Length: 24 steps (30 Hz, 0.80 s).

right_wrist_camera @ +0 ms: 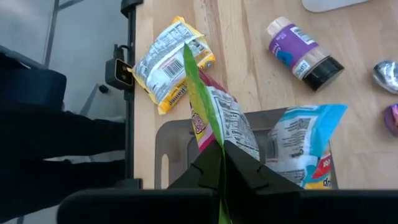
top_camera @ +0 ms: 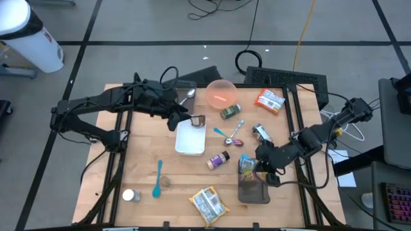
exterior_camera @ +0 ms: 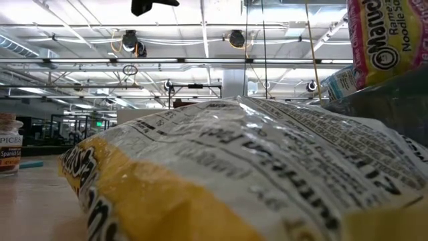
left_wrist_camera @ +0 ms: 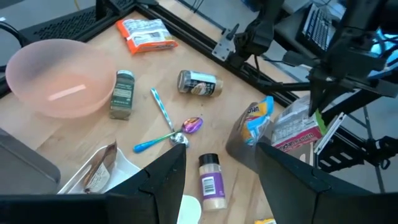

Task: Pick & Place Food Item
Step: Put the green noodle pack into the bottom black transparent bin

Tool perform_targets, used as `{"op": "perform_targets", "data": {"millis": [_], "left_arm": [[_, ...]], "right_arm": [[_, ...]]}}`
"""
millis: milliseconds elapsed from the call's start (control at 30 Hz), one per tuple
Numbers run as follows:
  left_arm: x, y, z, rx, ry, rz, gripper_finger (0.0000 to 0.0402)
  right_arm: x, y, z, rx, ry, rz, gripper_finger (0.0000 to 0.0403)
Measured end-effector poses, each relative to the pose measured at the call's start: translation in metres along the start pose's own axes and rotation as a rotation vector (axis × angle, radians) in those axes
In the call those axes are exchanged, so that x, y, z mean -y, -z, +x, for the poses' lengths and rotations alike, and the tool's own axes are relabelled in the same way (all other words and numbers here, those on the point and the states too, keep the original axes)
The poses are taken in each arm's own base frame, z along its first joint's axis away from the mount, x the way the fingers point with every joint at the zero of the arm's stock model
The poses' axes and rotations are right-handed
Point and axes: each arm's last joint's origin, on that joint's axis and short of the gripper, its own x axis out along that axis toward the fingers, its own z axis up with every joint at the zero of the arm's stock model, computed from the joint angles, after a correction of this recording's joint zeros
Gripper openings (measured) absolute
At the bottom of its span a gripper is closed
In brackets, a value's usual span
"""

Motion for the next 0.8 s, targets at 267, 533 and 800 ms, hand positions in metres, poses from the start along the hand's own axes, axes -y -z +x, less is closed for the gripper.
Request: {"op": "perform_targets", "data": {"millis": [267, 533, 800], "left_arm": [[0.0, 0.0, 0.0, 0.0, 0.0, 0.0, 0.0202], [0.0, 0.0, 0.0, 0.0, 0.0, 0.0, 0.0202], [0.0, 0.0, 0.0, 0.0, 0.0, 0.003, 0.0202]], "right_arm": [[0.009, 0.011, 0.017, 0.01, -0.005, 0.028, 0.0], [0.015, 0.017, 0.023, 0.026, 0.058, 0.029, 0.0], [0.02, 0.023, 0.031, 0.057, 0.101, 0.05, 0.0]]}}
